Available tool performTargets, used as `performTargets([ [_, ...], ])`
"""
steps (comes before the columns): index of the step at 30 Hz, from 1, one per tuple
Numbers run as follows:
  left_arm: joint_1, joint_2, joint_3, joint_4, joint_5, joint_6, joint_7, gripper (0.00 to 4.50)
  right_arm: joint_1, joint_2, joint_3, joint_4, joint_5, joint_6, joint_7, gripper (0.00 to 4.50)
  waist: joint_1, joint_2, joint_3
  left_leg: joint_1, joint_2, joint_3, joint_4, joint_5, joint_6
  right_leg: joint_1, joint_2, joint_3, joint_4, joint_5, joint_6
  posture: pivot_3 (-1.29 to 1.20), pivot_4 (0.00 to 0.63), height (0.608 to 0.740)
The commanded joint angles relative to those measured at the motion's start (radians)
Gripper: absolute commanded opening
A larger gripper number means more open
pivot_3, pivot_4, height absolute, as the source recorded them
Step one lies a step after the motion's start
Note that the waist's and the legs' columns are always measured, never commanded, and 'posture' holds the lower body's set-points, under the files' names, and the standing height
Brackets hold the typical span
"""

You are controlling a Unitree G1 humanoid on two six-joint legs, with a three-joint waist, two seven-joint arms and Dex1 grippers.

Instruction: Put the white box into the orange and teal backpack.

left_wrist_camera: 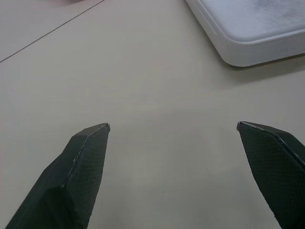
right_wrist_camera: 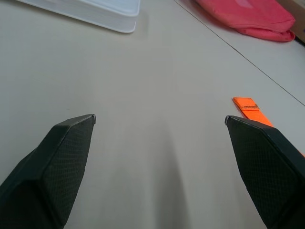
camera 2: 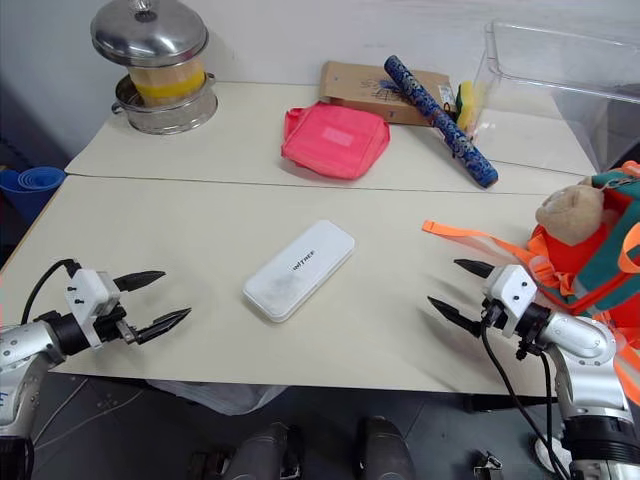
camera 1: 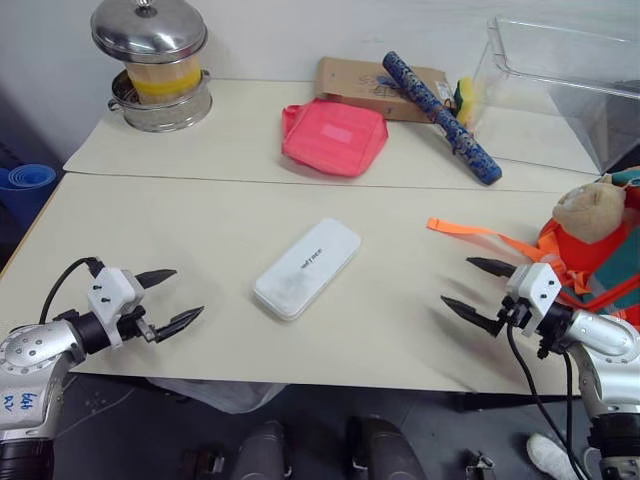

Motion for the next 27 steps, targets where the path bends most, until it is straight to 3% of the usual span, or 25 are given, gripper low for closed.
performTargets([
  [1, -0.017, 0.015, 0.034, -0.012, -0.02, 0.032, 0.021, 4.5, -0.014, 0.005, -0.014, -0.016, 0.018, 0.003, -0.012, 4.46, -0.001, 0.0, 0.0, 0.0, 0.0, 0.0, 0.0, 0.0, 0.0, 0.0, 0.0, 0.0, 0.0, 0.0, 0.0, 0.0, 0.15, 0.74],
  [5, 0.032, 0.05, 0.023, -0.107, -0.062, 0.151, -0.019, 4.5, -0.054, 0.016, -0.019, -0.104, 0.092, 0.128, -0.041, 4.46, -0.009, 0.0, 0.0, 0.0, 0.0, 0.0, 0.0, 0.0, -0.001, -0.001, 0.0, 0.0, 0.001, 0.0, 0.0, 0.0, 0.15, 0.74],
  [8, 0.071, 0.036, 0.03, -0.227, -0.127, 0.243, -0.004, 4.12, -0.11, 0.01, 0.043, -0.187, 0.081, 0.242, -0.051, 3.89, -0.022, 0.001, 0.0, 0.0, 0.0, 0.0, 0.0, 0.0, -0.001, -0.001, -0.001, 0.001, 0.002, 0.0, 0.0, 0.0, 0.15, 0.74],
  [16, 0.134, -0.064, -0.072, -0.47, -0.103, 0.395, 0.175, 1.82, -0.429, 0.125, 0.269, -0.126, -0.112, 0.443, -0.192, 1.22, -0.032, 0.001, 0.001, 0.0, 0.0, 0.0, 0.0, 0.001, -0.003, -0.003, 0.0, 0.002, 0.005, -0.001, -0.001, 0.0, 0.15, 0.74],
  [20, 0.121, -0.109, -0.136, -0.481, -0.025, 0.405, 0.271, 0.66, -0.607, 0.272, 0.357, 0.068, -0.234, 0.466, -0.336, 0.0, -0.026, 0.001, 0.001, -0.001, 0.0, 0.001, 0.001, 0.001, -0.003, -0.004, 0.0, 0.002, 0.006, -0.001, -0.002, 0.0, 0.15, 0.74],
  [22, 0.1, -0.139, -0.14, -0.468, -0.025, 0.423, 0.309, 0.05, -0.673, 0.331, 0.377, 0.181, -0.279, 0.462, -0.388, 0.0, -0.029, 0.001, 0.001, -0.001, 0.0, 0.001, 0.002, 0.001, -0.003, -0.004, 0.0, 0.002, 0.006, -0.001, -0.002, 0.0, 0.15, 0.74],
  [27, 0.072, -0.149, -0.173, -0.483, -0.064, 0.479, 0.288, 0.02, -0.811, 0.428, 0.369, 0.405, -0.326, 0.508, -0.494, 0.0, -0.028, 0.001, 0.001, -0.003, 0.0, 0.001, 0.001, 0.002, -0.003, -0.007, 0.0, 0.002, 0.012, -0.001, -0.002, 0.0, 0.15, 0.74],
])
